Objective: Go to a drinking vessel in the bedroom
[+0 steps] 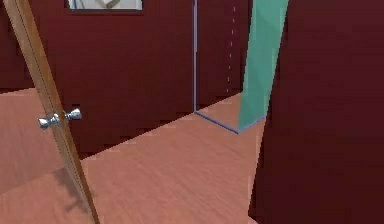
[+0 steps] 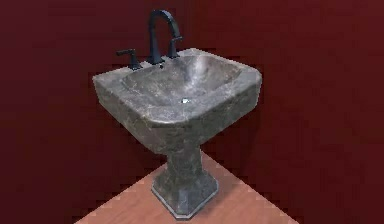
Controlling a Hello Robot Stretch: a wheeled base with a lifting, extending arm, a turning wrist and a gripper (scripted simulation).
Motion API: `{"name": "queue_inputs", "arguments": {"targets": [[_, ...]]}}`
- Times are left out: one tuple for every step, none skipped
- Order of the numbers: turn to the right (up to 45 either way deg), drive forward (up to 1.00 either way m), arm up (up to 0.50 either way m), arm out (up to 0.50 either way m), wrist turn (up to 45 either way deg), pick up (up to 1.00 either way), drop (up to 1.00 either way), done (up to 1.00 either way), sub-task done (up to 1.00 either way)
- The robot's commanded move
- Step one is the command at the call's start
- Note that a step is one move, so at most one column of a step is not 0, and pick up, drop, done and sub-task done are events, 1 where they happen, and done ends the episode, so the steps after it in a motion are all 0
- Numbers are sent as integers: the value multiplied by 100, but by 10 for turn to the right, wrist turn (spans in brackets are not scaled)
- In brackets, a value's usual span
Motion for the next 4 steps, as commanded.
{"name": "queue_inputs", "arguments": {"targets": [[0,100,0,0,0,0,0,0,0],[90,0,0,0,0,0,0,0,0],[0,25,0,0,0,0,0,0,0],[420,0,0,0,0,0,0,0,0]]}}
